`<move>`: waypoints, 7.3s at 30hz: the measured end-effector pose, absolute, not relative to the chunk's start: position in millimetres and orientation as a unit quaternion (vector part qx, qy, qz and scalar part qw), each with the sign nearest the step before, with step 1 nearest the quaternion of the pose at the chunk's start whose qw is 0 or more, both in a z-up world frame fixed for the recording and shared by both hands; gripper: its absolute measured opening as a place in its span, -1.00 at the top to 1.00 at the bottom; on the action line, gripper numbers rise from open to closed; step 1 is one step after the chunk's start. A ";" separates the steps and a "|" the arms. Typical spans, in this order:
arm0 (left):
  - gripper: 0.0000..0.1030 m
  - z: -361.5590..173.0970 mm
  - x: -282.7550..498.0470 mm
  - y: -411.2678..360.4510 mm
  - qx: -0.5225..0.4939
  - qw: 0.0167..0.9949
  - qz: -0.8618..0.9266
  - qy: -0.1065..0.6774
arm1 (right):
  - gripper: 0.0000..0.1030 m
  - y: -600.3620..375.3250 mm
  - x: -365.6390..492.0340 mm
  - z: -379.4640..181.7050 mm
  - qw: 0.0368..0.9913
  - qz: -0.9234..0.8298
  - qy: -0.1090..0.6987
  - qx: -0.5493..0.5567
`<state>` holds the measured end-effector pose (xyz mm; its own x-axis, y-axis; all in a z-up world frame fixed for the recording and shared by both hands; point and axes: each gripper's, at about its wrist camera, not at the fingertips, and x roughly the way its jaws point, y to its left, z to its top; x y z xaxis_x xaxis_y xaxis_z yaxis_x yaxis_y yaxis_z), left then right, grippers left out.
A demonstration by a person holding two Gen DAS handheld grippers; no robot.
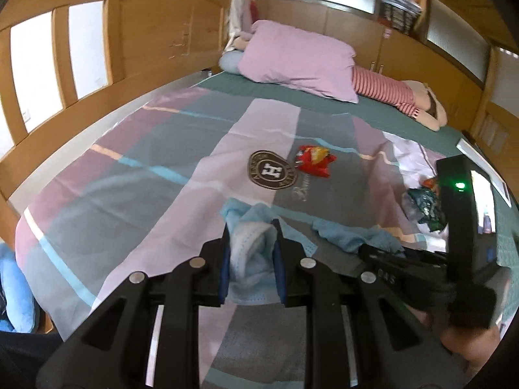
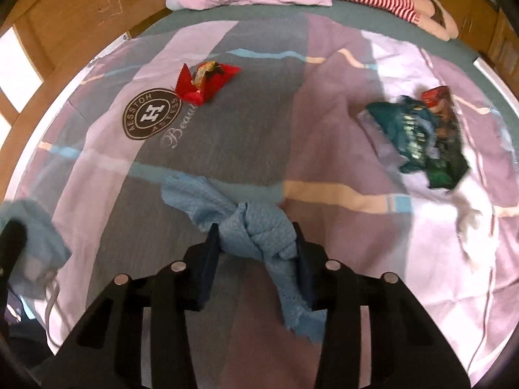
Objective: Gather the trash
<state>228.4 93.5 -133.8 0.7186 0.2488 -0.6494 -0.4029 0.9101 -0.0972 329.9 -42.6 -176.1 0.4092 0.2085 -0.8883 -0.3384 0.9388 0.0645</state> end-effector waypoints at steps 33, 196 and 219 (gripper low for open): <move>0.56 -13.1 68.0 -12.3 -0.012 0.969 0.027 0.246 | 0.17 -191.8 97.3 4.7 0.920 0.121 0.372 -0.024; -0.86 -171.5 183.6 171.8 -0.289 0.821 0.261 0.418 | -0.59 -161.7 280.4 -129.2 0.841 0.177 0.502 0.095; -0.86 -164.8 195.7 138.6 -0.257 0.853 0.178 0.418 | -0.59 -244.1 341.6 -133.4 0.883 -0.017 0.462 0.075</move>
<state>195.7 138.6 -164.8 0.5863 0.0895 -0.8051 -0.5188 0.8048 -0.2884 341.6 -244.1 -133.4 0.5717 0.0381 -0.8196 0.0998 0.9883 0.1155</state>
